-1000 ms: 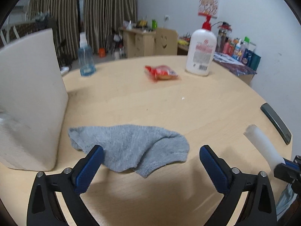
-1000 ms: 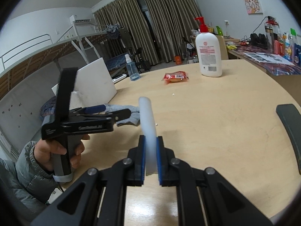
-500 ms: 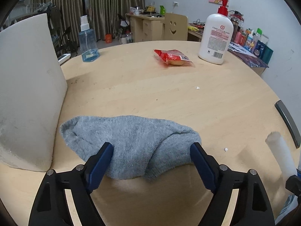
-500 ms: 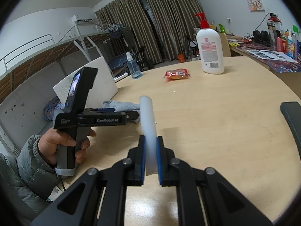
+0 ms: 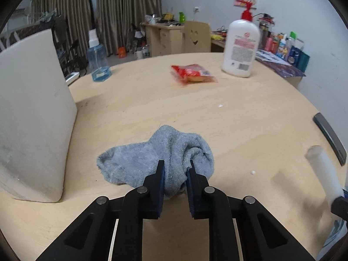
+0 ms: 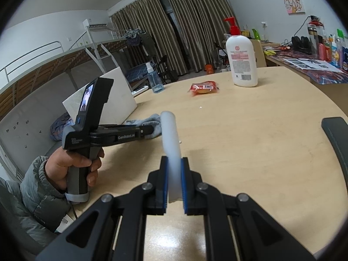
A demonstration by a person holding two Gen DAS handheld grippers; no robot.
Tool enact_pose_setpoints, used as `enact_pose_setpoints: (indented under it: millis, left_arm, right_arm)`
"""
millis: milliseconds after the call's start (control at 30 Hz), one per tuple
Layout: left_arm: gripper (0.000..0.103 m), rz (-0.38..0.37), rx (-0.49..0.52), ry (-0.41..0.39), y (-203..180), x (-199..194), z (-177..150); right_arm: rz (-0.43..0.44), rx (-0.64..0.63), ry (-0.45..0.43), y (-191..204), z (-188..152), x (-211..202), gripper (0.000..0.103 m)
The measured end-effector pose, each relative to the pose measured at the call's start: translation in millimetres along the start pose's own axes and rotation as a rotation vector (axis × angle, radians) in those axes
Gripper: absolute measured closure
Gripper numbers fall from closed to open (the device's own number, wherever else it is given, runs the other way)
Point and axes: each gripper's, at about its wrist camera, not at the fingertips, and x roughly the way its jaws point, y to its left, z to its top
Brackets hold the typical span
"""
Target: Organize soft objects
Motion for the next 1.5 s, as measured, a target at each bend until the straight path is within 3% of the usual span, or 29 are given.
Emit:
enact_pose_setpoints:
  millis: [633, 1500]
  left_arm:
    - [0.084, -0.036, 0.066, -0.211, -6, -101, -17]
    - [0.084, 0.001, 0.033, -0.526, 39, -260, -94]
  right_arm:
    - [-0.026, -0.044, -0.052, 33, 2, -20, 0.09]
    - [0.037, -0.224, -0.192, 152, 8, -58, 0.09]
